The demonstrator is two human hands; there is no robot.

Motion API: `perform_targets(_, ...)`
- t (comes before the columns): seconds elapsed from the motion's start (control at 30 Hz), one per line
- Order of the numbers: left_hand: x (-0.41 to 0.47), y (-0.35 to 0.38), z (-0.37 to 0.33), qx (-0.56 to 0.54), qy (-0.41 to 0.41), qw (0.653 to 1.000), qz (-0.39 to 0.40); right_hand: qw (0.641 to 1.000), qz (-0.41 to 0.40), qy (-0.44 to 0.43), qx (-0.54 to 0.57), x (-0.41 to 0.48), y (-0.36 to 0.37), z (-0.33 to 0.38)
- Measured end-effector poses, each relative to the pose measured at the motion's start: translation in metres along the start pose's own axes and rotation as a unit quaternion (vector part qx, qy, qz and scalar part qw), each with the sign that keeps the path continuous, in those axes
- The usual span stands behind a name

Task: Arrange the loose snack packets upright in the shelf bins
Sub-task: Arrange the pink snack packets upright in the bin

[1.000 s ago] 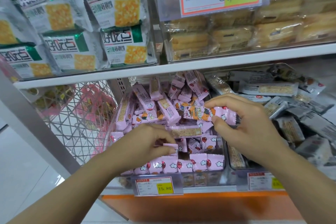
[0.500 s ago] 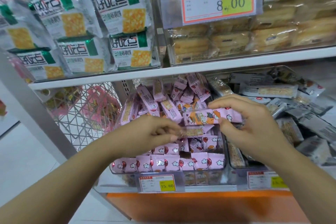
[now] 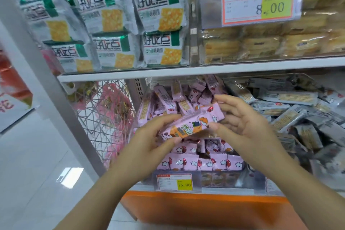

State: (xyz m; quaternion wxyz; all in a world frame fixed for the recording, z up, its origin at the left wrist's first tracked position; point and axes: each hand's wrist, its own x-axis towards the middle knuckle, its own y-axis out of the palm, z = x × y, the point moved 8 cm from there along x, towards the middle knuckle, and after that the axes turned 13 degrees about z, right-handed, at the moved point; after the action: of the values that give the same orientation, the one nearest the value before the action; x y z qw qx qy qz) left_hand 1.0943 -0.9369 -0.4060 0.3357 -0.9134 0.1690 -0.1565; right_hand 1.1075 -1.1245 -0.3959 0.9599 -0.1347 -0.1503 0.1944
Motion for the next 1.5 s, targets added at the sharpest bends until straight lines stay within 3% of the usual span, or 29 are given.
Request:
perform_targets(0.1, -0.009, -0.018, 0.008, 0.032, 0.006, 0.997, -0.074, 0.995, 0.036, 0.072, -0.056, 0.003, 0.004, -0.003)
perform_targets(0.17, -0.015, -0.029, 0.015, 0.056, 0.009, 0.992, -0.113, 0.975, 0.16, 0.125, -0.094, 0.003, 0.021, -0.008)
perform_targets(0.23, -0.019, -0.033, 0.024, 0.07, 0.005, 0.989, -0.133, 0.93, 0.294, 0.164, -0.147, -0.003, 0.04, -0.013)
perform_targets(0.3, -0.024, -0.031, 0.034, 0.075, -0.007, 0.987, -0.143, 0.879, 0.375, 0.191, -0.224, -0.006, 0.05, -0.018)
perform_targets(0.5, -0.034, -0.015, 0.04, 0.149, -0.003, 0.981, -0.122, 0.722, 0.497, 0.263, -0.404, 0.008, 0.066, -0.037)
perform_targets(0.57, -0.035, -0.014, 0.041, 0.146, -0.003, 0.982, -0.117, 0.69, 0.513, 0.292, -0.42, 0.009, 0.067, -0.047)
perform_targets(1.13, -0.029, -0.011, 0.041, 0.178, 0.021, 0.975, -0.132, 0.675, 0.534, 0.299, -0.411, 0.012, 0.066, -0.067)
perform_targets(1.4, -0.027, -0.009, 0.044, 0.184, 0.009, 0.974, -0.131, 0.693, 0.528, 0.332, -0.361, 0.01, 0.06, -0.073)
perform_targets(1.5, -0.026, -0.008, 0.043, 0.188, 0.008, 0.973, -0.131, 0.681, 0.533, 0.34, -0.37, 0.01, 0.06, -0.075)
